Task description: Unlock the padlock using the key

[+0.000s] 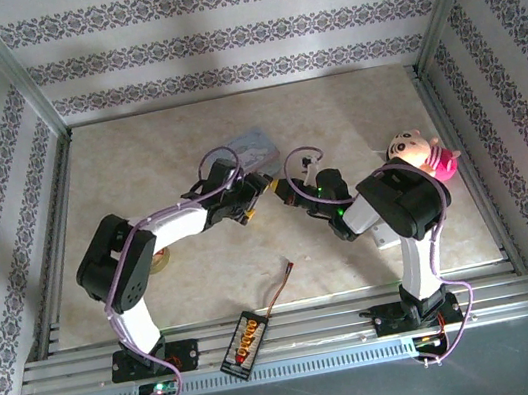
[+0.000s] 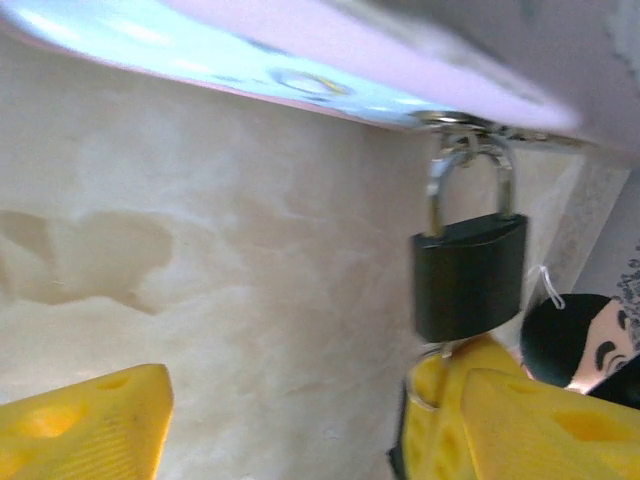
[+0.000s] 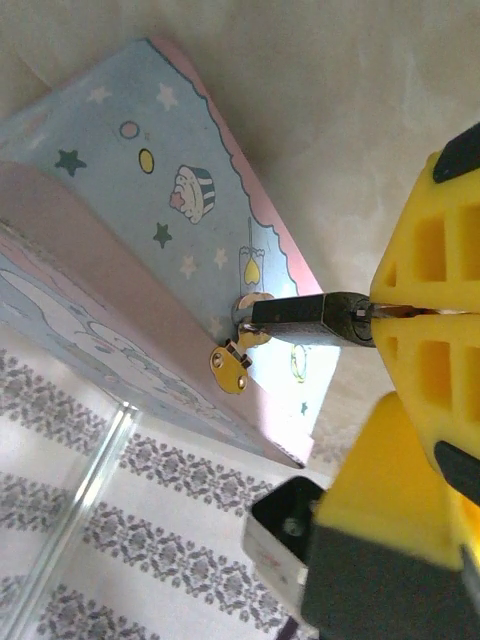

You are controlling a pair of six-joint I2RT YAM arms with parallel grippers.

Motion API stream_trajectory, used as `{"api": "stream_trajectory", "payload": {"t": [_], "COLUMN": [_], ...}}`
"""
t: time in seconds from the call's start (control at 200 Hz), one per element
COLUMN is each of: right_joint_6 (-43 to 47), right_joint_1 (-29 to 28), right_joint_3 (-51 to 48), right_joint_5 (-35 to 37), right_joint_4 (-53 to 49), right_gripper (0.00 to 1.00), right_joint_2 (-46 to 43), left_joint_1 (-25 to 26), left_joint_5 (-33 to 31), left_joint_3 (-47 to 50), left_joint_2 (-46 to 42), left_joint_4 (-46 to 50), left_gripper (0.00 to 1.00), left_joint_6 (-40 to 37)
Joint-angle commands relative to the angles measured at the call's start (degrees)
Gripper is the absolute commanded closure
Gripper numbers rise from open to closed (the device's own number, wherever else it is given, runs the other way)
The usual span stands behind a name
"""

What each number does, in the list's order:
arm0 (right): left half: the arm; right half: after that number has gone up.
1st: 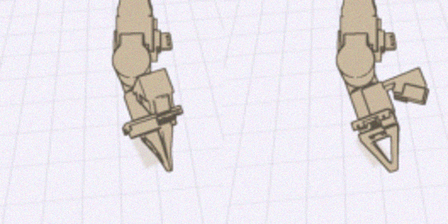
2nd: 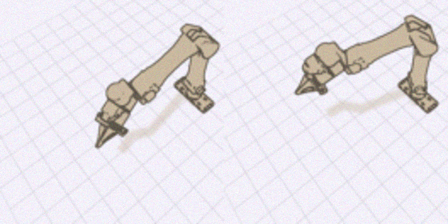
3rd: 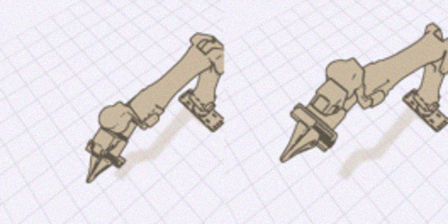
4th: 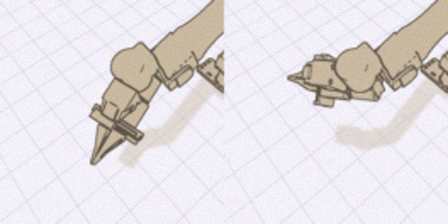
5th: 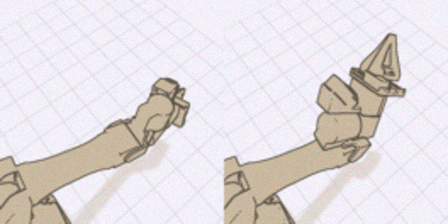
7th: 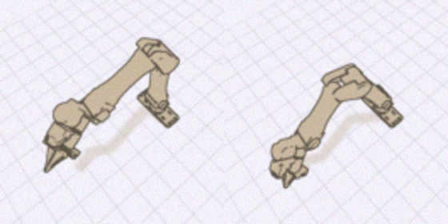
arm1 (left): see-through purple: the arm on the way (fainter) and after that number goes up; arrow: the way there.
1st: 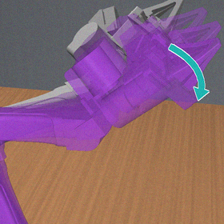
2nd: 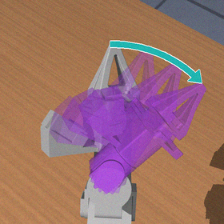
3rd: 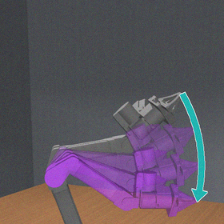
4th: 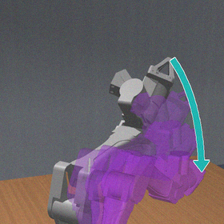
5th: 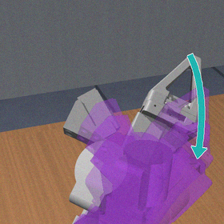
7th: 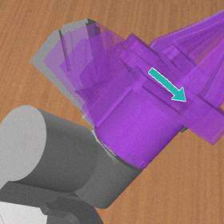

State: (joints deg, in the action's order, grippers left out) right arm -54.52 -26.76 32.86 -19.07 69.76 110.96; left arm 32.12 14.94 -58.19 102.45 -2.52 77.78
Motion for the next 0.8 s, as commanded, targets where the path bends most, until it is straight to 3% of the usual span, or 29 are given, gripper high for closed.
{"api": "stream_trajectory", "payload": {"t": [0.0,0.185,0.34,0.8], "right_joint_6": [-1.19,-1.86,-2.01,-2.35], "right_joint_1": [0.05,0.05,0.05,-0.57], "right_joint_3": [0.27,0.54,0.71,0.54], "right_joint_5": [2.79,3.14,3.38,3.78], "right_joint_4": [6.00,5.57,5.21,5.21], "right_gripper": [1.00,1.00,1.00,1.00], "right_joint_2": [-2.58,-2.59,-2.68,-2.59], "left_joint_1": [-0.91,-1.04,-1.23,-1.18], "left_joint_5": [-3.86,-6.46,-6.16,-3.63], "left_joint_3": [2.01,3.06,4.41,-2.21], "left_joint_2": [-2.21,-2.72,-1.48,6.08], "left_joint_4": [-6.87,-12.10,-22.97,-22.19], "left_gripper": [0.29,0.33,0.35,0.37], "left_joint_6": [-2.66,-7.25,-7.32,-6.78]}}
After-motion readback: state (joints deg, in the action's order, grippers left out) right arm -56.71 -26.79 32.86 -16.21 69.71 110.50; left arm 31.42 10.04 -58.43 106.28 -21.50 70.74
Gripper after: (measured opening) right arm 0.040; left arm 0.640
